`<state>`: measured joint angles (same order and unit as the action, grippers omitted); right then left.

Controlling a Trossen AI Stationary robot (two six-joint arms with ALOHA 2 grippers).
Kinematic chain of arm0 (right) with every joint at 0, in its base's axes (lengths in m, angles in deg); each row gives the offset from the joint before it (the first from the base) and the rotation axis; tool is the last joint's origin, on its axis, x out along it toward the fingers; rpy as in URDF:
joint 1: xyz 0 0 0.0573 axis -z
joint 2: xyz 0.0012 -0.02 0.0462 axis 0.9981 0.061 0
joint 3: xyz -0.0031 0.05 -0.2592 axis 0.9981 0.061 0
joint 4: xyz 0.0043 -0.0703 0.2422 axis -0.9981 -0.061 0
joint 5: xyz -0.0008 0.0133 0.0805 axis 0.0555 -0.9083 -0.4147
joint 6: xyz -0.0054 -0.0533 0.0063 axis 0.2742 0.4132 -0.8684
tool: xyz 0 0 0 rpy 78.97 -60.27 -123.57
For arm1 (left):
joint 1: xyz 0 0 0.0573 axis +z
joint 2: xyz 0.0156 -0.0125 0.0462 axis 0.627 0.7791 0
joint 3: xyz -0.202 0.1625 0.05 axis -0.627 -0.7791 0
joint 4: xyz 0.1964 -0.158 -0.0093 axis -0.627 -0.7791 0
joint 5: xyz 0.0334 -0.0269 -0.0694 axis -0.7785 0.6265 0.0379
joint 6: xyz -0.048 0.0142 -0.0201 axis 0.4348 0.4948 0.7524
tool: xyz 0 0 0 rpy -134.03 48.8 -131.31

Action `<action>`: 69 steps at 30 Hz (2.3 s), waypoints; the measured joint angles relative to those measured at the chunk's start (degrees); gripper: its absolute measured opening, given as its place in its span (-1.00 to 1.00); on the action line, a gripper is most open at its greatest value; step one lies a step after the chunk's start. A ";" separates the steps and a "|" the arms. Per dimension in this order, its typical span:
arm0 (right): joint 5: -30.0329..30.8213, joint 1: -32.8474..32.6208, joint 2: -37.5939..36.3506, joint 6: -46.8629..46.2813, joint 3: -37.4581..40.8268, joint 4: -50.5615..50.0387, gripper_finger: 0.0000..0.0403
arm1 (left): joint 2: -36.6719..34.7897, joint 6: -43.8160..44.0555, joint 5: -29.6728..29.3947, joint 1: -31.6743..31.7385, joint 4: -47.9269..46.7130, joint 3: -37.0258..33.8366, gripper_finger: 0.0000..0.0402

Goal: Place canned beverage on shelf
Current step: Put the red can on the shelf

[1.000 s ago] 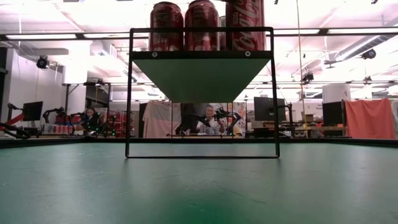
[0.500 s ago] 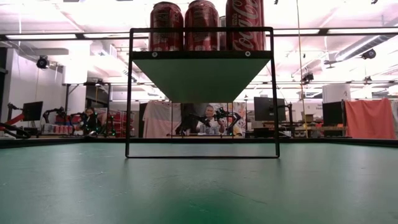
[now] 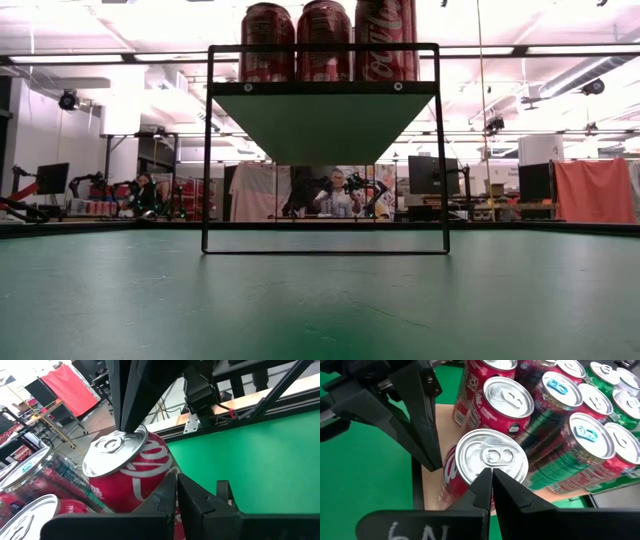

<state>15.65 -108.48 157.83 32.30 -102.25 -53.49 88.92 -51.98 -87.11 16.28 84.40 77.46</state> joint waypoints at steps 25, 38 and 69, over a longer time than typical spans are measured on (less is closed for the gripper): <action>-2.17 -0.02 -0.17 1.95 -0.49 1.94 -0.95 | -0.02 0.19 -6.09 -1.30 -0.02 0.00 -1.00; -8.41 -0.95 -0.48 1.42 -6.62 -6.94 -0.95 | -1.52 -3.40 -9.06 -3.58 -1.93 0.00 -1.00; -16.55 5.74 -0.74 3.31 -0.72 -2.20 -0.96 | -38.07 -13.91 4.63 -4.79 11.94 -25.58 -1.00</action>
<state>-0.90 -102.74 157.08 35.61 -102.97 -55.70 50.85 -65.89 -82.48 11.49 96.34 51.88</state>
